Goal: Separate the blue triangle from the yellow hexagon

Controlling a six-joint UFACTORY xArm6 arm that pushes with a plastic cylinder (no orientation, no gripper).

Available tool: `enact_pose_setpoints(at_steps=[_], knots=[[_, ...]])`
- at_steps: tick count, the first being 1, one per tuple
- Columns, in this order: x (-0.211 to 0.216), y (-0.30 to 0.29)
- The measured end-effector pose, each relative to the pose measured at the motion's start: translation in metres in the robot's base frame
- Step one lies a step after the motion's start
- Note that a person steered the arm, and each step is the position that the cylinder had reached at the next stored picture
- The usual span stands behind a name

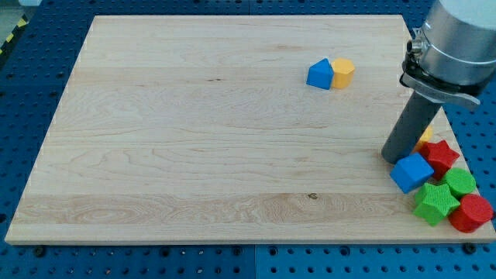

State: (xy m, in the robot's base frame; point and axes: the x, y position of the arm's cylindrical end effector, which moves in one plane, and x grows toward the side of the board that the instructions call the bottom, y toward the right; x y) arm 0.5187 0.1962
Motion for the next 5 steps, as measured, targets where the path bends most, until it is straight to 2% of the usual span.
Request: enact_pose_setpoints(at_steps=[2, 3, 5], knots=[[-0.003, -0.01], [-0.039, -0.046], [-0.168, -0.121]])
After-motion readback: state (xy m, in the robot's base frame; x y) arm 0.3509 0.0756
